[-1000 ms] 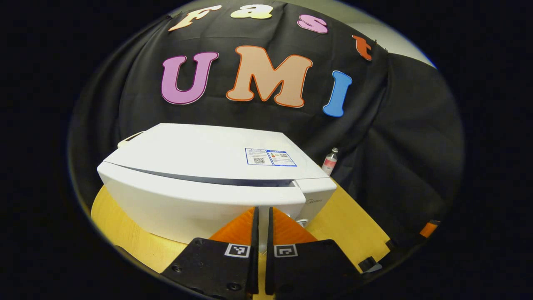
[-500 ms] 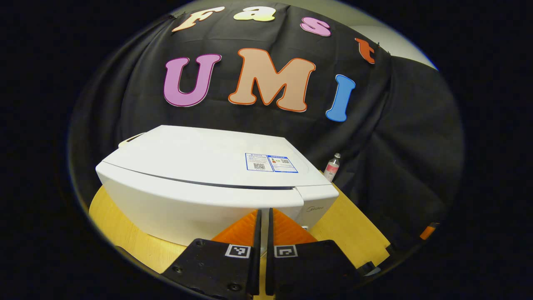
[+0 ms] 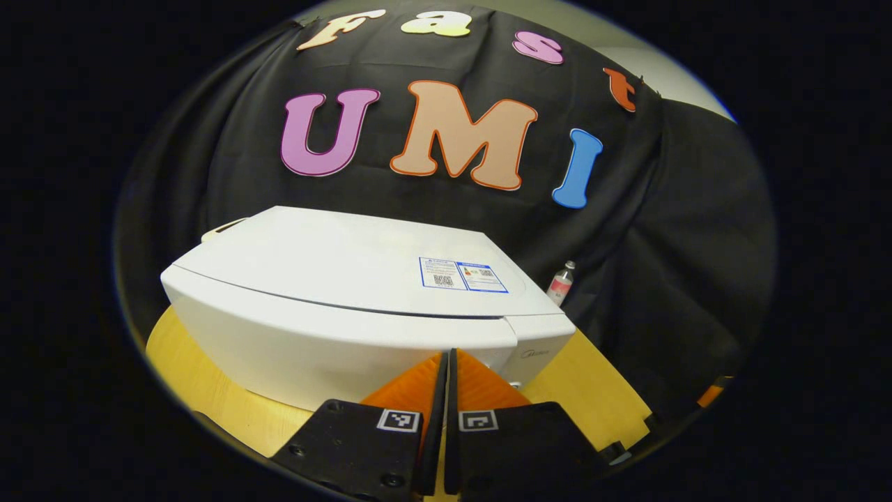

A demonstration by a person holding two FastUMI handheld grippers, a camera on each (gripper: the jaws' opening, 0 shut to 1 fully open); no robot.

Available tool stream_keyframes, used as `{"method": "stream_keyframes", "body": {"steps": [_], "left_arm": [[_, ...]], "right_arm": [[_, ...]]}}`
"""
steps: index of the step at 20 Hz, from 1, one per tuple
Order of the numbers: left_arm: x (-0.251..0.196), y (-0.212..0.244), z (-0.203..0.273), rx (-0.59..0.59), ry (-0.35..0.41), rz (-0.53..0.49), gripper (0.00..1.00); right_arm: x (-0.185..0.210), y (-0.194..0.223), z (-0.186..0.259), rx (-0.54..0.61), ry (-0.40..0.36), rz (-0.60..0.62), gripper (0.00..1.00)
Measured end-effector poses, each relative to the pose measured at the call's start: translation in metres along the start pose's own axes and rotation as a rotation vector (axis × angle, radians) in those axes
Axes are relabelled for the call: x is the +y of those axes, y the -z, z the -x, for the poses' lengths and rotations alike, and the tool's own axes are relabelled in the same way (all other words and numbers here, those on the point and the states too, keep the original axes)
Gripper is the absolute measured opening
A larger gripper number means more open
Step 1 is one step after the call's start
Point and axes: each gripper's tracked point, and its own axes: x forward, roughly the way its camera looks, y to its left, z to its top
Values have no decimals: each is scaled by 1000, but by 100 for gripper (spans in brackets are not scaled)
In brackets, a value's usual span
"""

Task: Open the microwave oven with the left hand, put the food in, and close the microwave oven.

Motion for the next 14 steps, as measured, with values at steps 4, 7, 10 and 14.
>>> {"method": "stream_keyframes", "body": {"steps": [4,7,10,14], "left_arm": [[-9,4,-2,6,1,-1,6],[-8,-3,1,-10,-24,-16,6],[-8,-23,11,-55,-48,-59,7],[-14,-40,34,-109,-42,-98,21]], "right_arm": [[-3,0,1,-1,2,-11,99],[0,-4,2,-9,-11,-13,99],[8,-6,2,-13,-30,1,100],[18,-11,3,-26,-63,20,100]]}}
